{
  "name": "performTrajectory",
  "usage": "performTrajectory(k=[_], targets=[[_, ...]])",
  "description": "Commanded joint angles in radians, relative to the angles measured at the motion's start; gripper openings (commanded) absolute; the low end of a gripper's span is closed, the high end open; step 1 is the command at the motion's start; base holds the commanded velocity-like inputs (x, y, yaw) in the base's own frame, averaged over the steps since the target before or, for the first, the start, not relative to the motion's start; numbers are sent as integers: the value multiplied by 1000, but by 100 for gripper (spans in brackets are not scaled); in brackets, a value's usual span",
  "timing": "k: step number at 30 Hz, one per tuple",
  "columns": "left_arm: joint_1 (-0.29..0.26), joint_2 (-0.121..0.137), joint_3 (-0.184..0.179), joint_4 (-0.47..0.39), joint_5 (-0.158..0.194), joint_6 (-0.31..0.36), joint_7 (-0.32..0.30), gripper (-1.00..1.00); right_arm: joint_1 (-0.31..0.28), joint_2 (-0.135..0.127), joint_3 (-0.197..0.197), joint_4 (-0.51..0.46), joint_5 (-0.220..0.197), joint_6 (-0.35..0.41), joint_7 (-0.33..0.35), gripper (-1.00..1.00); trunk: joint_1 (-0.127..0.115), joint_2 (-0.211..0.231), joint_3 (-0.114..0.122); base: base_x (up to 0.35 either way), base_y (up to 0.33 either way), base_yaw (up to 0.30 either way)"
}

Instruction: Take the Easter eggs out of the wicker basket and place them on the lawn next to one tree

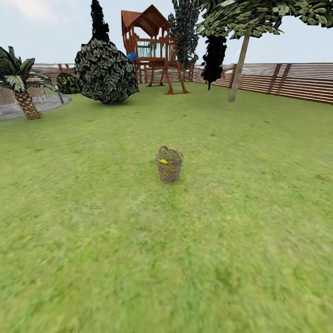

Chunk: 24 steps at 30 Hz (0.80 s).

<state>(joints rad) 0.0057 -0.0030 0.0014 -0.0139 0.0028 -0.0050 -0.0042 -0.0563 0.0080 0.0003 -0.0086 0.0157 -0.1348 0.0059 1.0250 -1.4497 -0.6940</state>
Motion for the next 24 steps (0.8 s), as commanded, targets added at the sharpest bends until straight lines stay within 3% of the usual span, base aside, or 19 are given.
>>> performTrajectory(k=[1,12,24], targets=[[0,0,0,-1,0,0,0,100,0,0,0,1,1,-3,0,100,0,0,-2,0,0,210],[0,1,-1,-1,-1,0,-2,100,0,-2,0,0,1,-3,1,100,0,0,-13,0,0,197],[0,1,-1,-1,0,0,-1,100,0,-4,0,1,0,-2,2,100,0,0,-15,0,0,18]])
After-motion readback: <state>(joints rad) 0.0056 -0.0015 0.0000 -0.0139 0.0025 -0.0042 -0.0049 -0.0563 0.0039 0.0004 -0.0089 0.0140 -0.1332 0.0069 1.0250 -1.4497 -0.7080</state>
